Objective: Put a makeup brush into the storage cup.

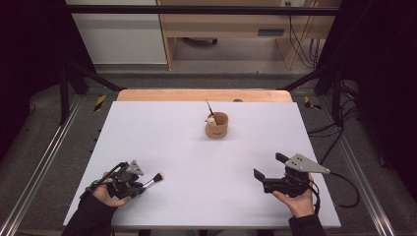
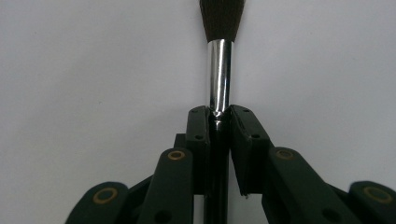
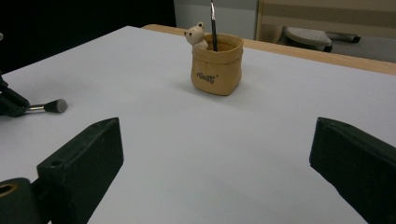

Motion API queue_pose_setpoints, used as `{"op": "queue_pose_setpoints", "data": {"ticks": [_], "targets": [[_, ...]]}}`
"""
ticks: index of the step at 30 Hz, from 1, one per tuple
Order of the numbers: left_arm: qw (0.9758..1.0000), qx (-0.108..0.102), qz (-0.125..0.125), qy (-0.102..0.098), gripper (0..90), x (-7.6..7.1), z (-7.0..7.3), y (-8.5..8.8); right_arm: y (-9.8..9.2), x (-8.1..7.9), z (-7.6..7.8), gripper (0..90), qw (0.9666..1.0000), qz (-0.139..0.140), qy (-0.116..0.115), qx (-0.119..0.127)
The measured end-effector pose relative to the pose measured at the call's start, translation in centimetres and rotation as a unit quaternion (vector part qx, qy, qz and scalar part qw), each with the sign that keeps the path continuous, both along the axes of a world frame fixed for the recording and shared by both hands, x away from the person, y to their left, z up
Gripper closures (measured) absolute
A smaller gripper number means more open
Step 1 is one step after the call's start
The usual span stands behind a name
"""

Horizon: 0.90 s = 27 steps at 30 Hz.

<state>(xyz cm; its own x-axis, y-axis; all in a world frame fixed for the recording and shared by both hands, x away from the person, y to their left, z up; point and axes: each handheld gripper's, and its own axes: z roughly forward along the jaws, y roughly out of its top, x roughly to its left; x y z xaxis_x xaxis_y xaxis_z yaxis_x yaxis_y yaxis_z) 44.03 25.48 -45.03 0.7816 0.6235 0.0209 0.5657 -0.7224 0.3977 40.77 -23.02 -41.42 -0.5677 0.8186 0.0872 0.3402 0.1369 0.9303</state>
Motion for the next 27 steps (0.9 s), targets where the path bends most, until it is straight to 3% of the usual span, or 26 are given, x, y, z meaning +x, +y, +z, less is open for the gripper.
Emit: {"op": "queue_pose_setpoints", "data": {"ticks": [27], "targets": [[0.9999,-0.006,0.006,-0.008,77.9,-0.07,0.08,0.04,-0.01,-0.03,0.02,3.5,1.0,0.002,-0.002,-0.004]]}}
